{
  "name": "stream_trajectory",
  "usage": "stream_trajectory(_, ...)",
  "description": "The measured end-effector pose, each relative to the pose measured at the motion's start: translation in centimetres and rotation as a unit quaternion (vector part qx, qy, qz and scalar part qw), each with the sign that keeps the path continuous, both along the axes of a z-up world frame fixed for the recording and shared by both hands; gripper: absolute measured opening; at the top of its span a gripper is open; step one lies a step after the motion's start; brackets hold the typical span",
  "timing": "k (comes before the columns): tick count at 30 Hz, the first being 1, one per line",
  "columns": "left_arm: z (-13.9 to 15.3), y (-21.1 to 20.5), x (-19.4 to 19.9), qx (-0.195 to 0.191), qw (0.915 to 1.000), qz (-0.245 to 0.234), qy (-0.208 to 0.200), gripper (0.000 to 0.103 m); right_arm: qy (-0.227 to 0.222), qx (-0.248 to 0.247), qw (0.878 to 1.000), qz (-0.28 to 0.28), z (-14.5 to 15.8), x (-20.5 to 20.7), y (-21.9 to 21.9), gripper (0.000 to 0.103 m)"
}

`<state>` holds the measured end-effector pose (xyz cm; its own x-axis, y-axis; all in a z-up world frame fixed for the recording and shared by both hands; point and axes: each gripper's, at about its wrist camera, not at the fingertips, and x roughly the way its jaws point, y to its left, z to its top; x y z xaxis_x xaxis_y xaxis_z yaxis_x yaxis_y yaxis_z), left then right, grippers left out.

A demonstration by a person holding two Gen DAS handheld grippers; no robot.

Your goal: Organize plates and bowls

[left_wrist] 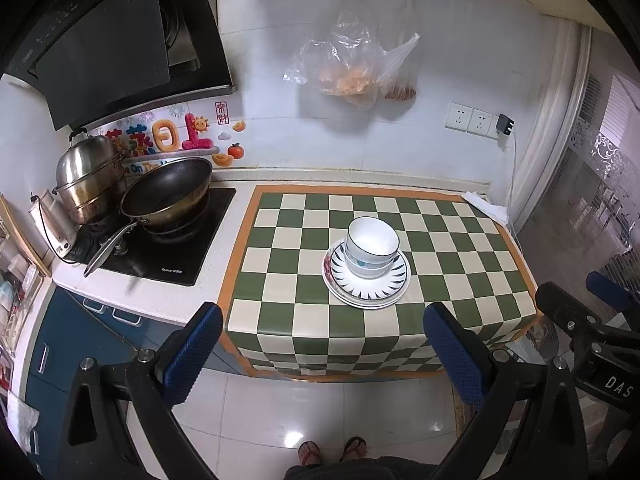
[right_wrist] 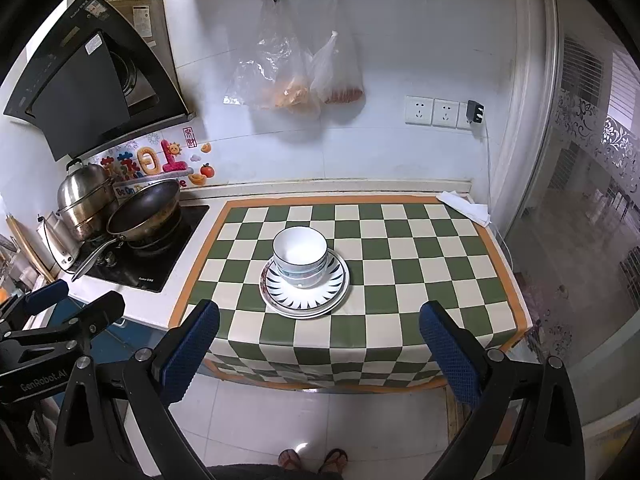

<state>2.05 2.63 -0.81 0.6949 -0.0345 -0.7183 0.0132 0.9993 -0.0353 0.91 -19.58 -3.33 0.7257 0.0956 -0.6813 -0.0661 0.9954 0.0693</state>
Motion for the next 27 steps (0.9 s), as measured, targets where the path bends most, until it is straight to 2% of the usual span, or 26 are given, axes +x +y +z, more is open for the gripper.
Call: stream_trajectory(27,0.12,0.06,0.19,0.001,1.0,-0.003,-0.001,0.103,0.0,-0.001,1.0,-0.004,0.05,0.09,-0.26,0.102)
